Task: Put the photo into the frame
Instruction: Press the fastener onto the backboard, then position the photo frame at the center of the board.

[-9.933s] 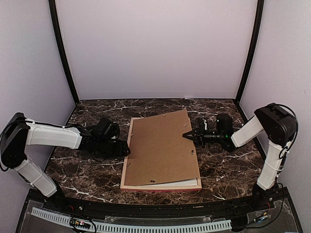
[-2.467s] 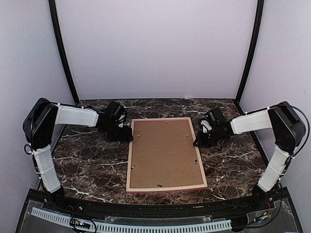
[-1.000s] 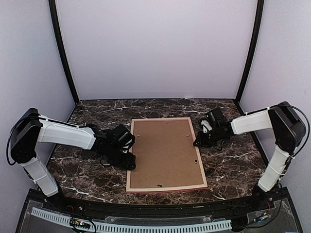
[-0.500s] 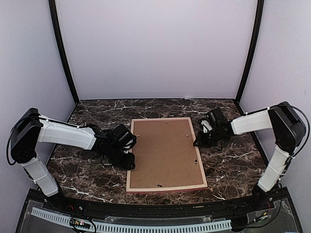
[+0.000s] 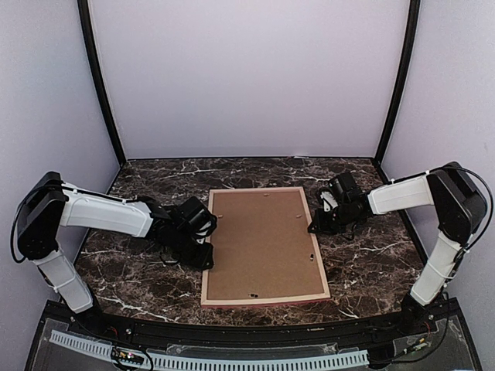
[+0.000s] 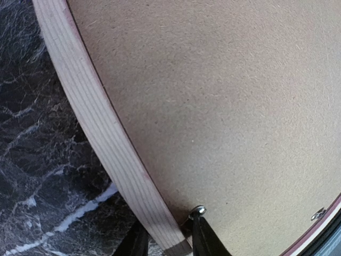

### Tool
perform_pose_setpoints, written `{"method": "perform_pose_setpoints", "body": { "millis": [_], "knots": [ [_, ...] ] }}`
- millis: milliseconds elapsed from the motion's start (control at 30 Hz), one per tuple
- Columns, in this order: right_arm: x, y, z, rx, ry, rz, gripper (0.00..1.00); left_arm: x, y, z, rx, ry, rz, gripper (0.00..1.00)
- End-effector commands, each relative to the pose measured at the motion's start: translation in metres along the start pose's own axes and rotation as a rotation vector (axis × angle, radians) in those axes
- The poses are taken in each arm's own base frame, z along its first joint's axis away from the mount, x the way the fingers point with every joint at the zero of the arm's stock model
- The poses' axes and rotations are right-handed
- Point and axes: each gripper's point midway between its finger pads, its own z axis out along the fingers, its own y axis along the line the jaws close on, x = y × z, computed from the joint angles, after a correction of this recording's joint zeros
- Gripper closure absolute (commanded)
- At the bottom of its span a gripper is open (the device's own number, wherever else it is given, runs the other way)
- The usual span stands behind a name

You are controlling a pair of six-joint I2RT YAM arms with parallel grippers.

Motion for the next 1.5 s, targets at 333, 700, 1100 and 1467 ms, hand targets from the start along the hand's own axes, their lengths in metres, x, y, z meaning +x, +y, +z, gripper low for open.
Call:
{"method": "perform_pose_setpoints", "body": {
  "millis": [333, 700, 1100, 1467],
  "knots": [
    [0.011, -0.004, 0.0, 0.009, 0.041, -0.013, 0.82, -0.035, -0.016, -0.036, 0.023, -0.113, 0.082, 0.34],
    [0.018, -0.006, -0.005, 0.013, 0.065, -0.017, 0.82, -0.077, 0.005, -0.054, -0.075, -0.185, 0.073, 0.29],
    [0.043, -0.001, -0.021, 0.002, 0.05, 0.0, 0.83, -0.138, 0.044, -0.058, -0.105, -0.261, -0.001, 0.27],
    [0.053, -0.001, -0.027, 0.0, 0.023, 0.012, 0.83, -0.145, 0.032, -0.023, -0.046, -0.201, 0.039, 0.24]
  ]
}}
